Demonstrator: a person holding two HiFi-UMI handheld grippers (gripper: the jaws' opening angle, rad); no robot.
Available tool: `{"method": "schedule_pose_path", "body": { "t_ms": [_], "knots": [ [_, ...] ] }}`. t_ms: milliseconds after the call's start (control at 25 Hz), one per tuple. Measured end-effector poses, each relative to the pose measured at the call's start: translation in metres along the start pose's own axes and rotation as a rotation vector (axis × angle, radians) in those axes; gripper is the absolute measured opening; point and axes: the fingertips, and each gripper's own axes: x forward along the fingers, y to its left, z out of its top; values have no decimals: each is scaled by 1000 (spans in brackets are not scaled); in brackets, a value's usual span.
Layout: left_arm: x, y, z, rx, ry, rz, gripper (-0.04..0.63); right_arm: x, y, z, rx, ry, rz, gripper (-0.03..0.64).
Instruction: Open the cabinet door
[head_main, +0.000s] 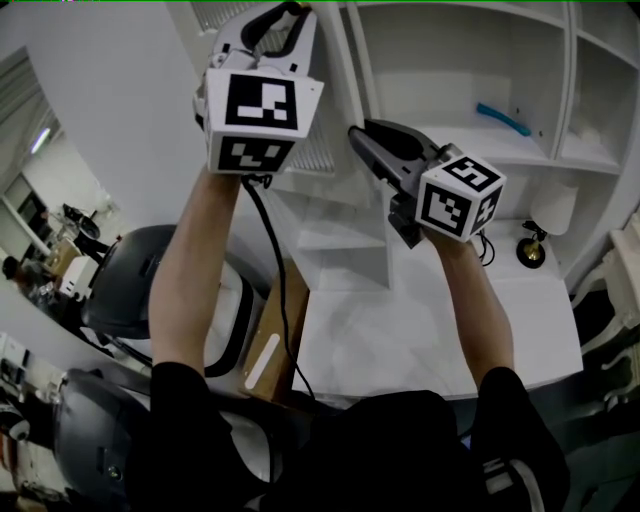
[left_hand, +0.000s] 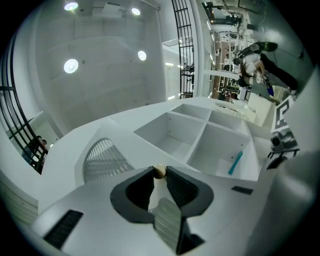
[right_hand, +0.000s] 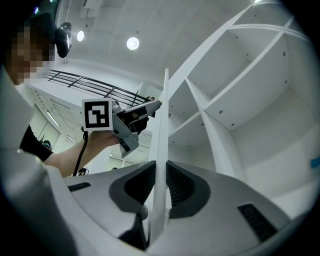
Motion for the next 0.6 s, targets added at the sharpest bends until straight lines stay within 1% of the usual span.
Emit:
{"method": "schedule_pose_path", "body": {
  "t_ms": [240,400,600],
  "knots": [
    [-5,3,4,13,6,-5,87,-2,8,3,4,-16,1,77],
    [-22,8,10,27,-1,1,89,-5,27,3,-15,-21,-12,77],
    [-41,18,11,29,-16,-12,89,-3,49,2,-36,-20,-24,77]
  ]
}}
